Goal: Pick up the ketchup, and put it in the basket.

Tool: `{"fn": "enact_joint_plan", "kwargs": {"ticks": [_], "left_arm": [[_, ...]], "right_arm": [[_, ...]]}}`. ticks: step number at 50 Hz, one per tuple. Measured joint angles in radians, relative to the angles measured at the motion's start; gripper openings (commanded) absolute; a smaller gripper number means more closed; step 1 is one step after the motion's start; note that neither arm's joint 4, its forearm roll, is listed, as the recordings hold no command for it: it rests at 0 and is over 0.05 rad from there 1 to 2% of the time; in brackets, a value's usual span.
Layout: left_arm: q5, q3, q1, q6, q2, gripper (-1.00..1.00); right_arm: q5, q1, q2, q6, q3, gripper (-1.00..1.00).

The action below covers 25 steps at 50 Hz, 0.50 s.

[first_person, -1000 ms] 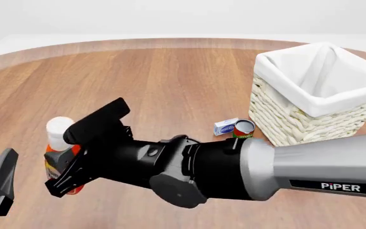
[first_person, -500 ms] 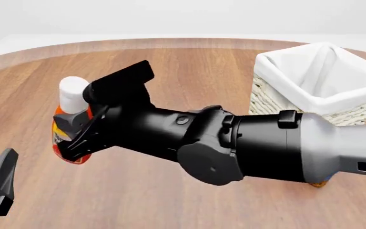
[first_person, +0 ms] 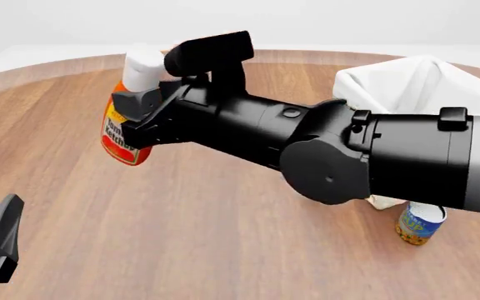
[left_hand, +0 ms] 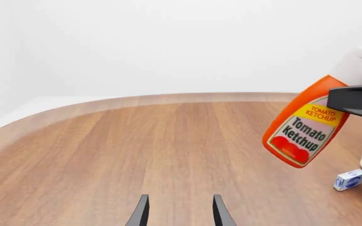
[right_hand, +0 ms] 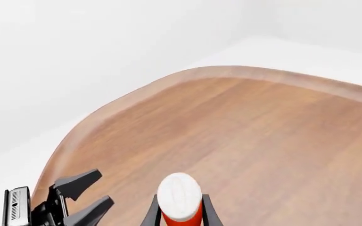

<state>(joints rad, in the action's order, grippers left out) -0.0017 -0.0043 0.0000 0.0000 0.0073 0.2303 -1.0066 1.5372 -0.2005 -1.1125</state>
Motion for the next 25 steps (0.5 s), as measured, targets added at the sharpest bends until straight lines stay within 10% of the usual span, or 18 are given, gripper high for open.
{"fn": "enact_joint_plan", "kwargs": {"ticks": [25], "left_arm": [[0.0, 0.0, 0.0, 0.0, 0.0, 1.0]], "right_arm": [[0.022, 0.126, -0.08, -0.023, 0.03, -1.0]]}}
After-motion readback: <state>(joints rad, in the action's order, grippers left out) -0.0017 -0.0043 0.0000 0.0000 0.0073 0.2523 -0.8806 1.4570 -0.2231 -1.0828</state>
